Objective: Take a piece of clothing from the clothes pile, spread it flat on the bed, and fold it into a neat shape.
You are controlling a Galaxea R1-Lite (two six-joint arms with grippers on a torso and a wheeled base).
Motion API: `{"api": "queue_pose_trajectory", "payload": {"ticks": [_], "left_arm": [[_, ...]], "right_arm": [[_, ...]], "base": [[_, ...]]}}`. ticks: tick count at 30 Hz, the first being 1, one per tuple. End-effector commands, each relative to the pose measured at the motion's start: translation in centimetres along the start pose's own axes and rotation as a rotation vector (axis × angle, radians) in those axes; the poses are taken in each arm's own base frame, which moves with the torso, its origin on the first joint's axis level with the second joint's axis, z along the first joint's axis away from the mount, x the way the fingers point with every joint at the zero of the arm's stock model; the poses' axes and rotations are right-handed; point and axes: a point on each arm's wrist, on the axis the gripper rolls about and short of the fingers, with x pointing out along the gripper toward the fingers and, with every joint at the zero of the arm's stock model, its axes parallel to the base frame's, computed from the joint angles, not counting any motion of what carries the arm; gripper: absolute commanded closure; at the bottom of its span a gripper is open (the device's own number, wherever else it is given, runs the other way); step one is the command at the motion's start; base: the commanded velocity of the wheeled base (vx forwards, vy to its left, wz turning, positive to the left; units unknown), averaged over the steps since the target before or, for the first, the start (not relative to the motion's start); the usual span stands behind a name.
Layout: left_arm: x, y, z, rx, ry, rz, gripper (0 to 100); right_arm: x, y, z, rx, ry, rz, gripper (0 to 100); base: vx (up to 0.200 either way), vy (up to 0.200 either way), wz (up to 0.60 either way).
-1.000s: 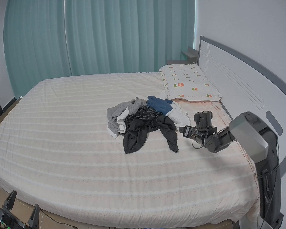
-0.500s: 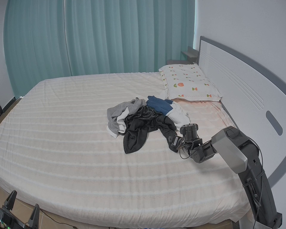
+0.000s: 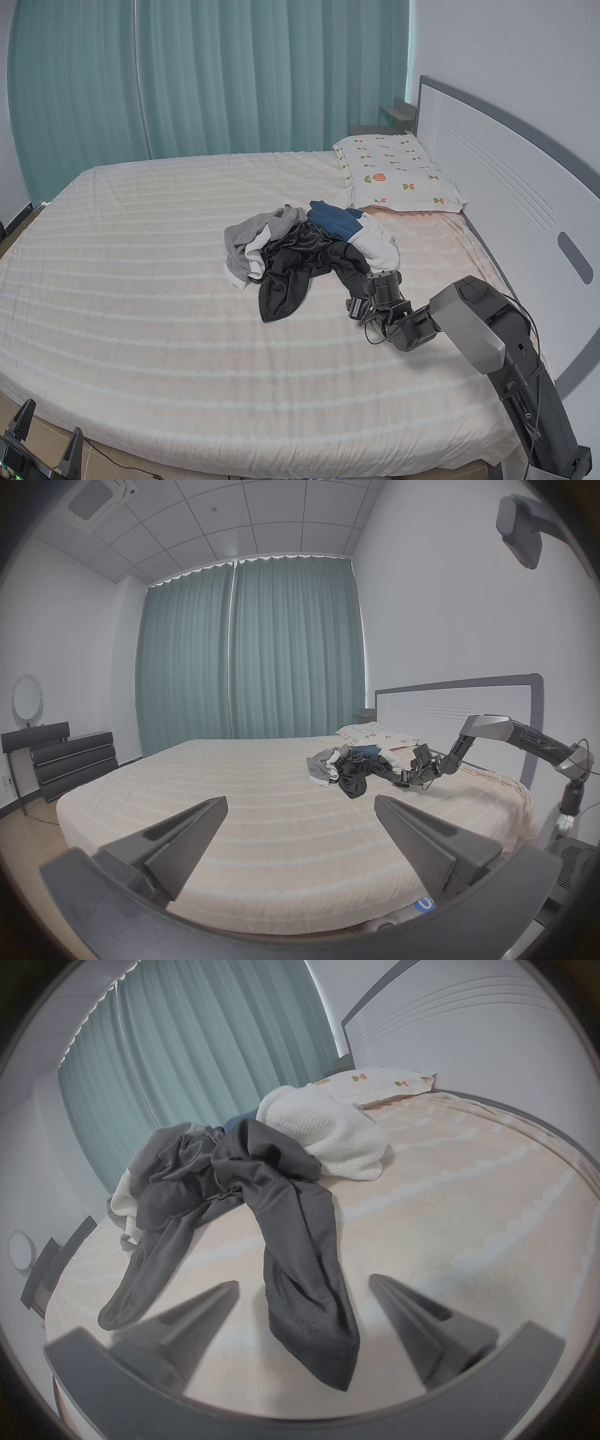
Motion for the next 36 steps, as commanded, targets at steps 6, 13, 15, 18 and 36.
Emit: {"api": "queue_pose_trajectory", "payload": {"ticks": [6,13,15,18,36], "left_arm": [[0.0,0.0,-0.5,-0.002,0.005,0.0,0],[0.0,0.0,-0.5,-0.011,0.003,0.002,0],[0.0,0.0,-0.5,-0.024,0.005,0.005,0],[0.0,0.0,-0.5,-0.039,0.004,0.012,0],[3.0,0.1,11.1,-0.088,-0.022,-0.198,0]], "right_arm": [[-0.1,0.2,0.4,0.009,-0.015,0.005,100],[-4.3,1.3,4.9,0.13,-0.064,0.045,100],[-8.4,1.7,7.4,0.205,-0.056,0.118,100],[-13.4,1.2,8.8,0.243,-0.034,0.203,100],[-36.7,-1.1,7.9,0.167,-0.048,0.637,100]], "base": [[0.0,0.0,0.0],[0.0,0.0,0.0],[0.0,0.0,0.0],[0.0,0.0,0.0],[0.0,0.0,0.0]]}}
